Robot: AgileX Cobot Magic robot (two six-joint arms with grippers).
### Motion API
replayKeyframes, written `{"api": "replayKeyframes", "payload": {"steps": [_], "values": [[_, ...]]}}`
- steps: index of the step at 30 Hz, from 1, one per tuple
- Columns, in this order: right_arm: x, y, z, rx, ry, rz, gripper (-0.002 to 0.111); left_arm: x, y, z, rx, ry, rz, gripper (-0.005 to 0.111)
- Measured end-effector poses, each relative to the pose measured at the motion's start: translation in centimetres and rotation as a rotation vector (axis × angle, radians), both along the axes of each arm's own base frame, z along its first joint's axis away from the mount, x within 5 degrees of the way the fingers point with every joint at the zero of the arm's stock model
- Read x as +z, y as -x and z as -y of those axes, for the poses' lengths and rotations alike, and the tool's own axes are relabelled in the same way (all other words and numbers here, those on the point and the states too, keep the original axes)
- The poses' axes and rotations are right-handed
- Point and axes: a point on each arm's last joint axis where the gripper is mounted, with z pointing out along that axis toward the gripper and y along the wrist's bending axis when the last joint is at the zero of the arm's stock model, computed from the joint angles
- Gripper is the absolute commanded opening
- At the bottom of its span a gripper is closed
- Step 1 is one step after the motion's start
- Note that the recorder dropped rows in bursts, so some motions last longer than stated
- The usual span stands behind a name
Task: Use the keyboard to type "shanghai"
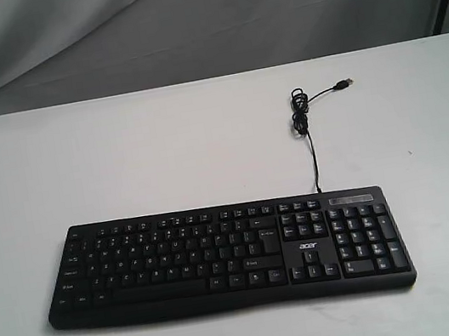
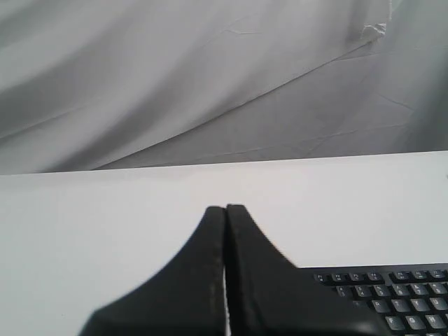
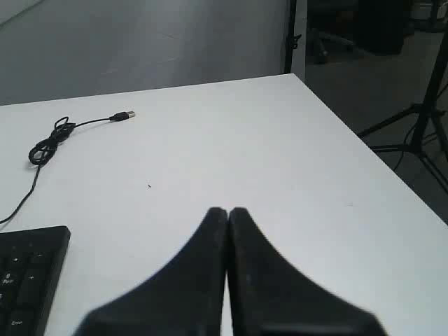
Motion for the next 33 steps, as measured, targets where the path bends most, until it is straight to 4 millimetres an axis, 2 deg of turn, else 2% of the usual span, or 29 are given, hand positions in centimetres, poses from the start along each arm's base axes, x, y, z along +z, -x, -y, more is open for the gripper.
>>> {"api": "replayKeyframes", "payload": {"steps": [15, 24, 29, 33], "values": [[0.1, 0.0, 0.0, 0.000, 0.008, 0.012, 0.000, 0.0, 0.0, 0.0, 0.000, 0.000, 0.000, 0.000], [4.3, -0.1, 0.0, -0.002, 0.025, 0.474, 0.000, 0.0, 0.0, 0.0, 0.000, 0.000, 0.000, 0.000], [5.4, 0.3, 0.0, -0.004, 0.013, 0.601, 0.000, 0.0, 0.0, 0.0, 0.000, 0.000, 0.000, 0.000], [7.2, 1.2, 0.2, 0.024, -0.293, 0.847, 0.000, 0.0, 0.0, 0.0, 0.000, 0.000, 0.000, 0.000]]}}
